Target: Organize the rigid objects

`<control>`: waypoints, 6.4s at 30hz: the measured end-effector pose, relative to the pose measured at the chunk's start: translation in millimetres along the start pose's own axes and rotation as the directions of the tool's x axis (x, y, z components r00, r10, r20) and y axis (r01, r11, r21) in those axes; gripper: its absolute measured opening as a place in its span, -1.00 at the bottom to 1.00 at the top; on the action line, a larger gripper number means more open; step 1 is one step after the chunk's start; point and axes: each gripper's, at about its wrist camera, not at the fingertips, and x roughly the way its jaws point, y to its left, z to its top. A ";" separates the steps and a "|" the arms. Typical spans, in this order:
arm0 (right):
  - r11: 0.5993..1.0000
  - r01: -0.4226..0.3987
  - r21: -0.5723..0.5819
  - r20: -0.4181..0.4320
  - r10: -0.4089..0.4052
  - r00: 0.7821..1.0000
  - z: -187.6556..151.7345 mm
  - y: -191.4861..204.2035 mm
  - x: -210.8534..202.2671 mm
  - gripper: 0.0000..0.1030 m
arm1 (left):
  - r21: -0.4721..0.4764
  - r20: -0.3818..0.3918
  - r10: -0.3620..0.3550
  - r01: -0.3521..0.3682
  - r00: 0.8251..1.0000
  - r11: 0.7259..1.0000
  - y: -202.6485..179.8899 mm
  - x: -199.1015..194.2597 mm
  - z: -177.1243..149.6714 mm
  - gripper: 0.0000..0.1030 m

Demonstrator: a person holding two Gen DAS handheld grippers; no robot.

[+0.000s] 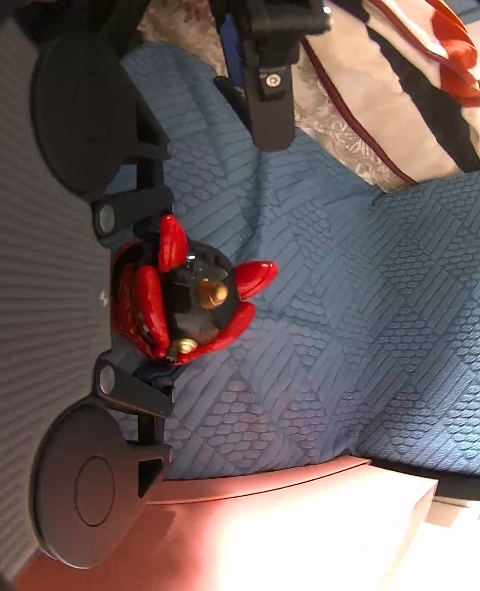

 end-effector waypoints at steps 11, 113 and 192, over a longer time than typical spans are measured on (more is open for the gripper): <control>1.000 -0.005 -0.024 0.049 0.006 0.999 -2.1 -8.3 -32.0 0.22 | 0.023 0.005 0.014 -0.014 1.000 1.000 -5.4 2.2 -1.0 0.68; 0.979 0.070 0.193 0.264 -0.121 0.957 -16.1 -258.4 -213.7 0.17 | 0.305 -0.005 -0.232 0.222 0.973 0.926 -315.3 -12.2 -40.7 0.99; 0.952 0.163 0.260 0.279 -0.235 0.931 -108.6 -153.9 -303.3 0.76 | 0.329 0.168 -0.203 0.139 0.965 0.934 -217.5 -163.4 -87.1 0.99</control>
